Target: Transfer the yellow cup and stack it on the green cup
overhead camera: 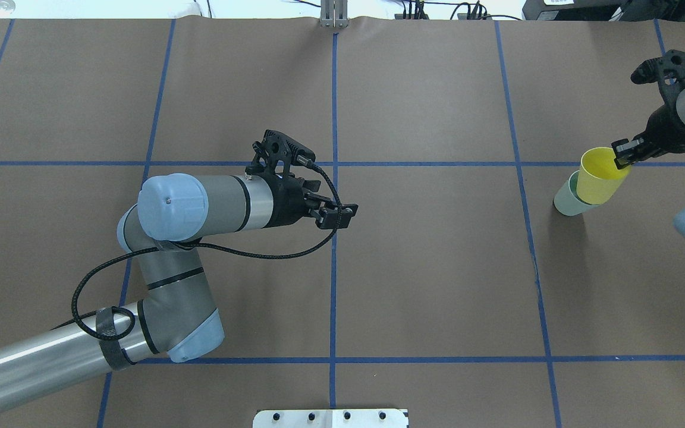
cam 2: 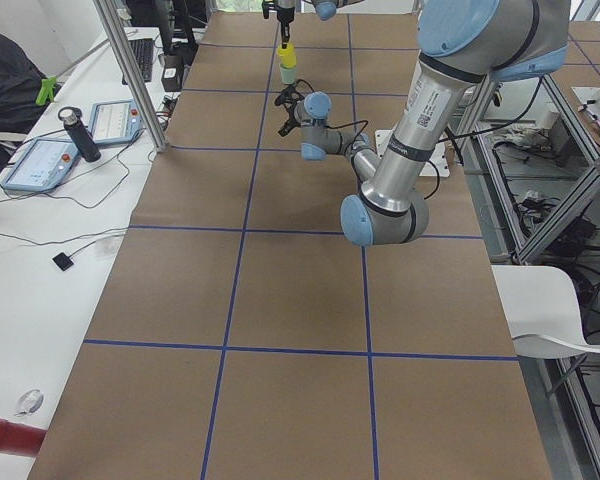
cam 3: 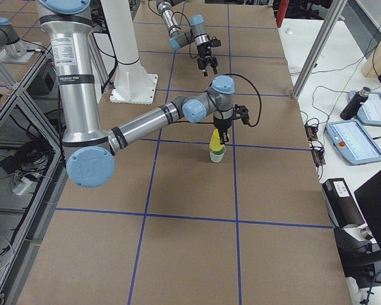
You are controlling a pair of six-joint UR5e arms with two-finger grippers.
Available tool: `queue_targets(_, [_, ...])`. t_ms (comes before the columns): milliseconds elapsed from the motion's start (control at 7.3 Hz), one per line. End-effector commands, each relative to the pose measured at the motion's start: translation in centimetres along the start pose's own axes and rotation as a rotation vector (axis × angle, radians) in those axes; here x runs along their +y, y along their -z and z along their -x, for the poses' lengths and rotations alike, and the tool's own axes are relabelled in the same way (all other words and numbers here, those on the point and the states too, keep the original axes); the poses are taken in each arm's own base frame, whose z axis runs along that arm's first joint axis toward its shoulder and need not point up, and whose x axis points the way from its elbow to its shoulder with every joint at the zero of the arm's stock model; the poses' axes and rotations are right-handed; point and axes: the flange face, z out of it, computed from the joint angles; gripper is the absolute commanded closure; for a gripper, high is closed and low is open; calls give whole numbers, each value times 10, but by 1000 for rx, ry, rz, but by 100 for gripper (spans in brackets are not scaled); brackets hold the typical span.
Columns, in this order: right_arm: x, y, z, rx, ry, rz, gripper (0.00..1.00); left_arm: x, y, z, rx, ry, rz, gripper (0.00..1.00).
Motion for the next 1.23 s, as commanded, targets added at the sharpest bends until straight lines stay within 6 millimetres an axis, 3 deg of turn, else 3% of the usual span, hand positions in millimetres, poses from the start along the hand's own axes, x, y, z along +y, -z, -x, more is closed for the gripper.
queue_targets(0, [-2,-5,-3,5,18,10,100,2,-2,1,-2,0,5,0])
queue_targets(822, [-2,-17,7,5,35,27,100,2,-2,1,-3,1,4,0])
queue_targets(1095, [-7,-23,11,9,39,31,16,3,-2,1,-3,1,6,0])
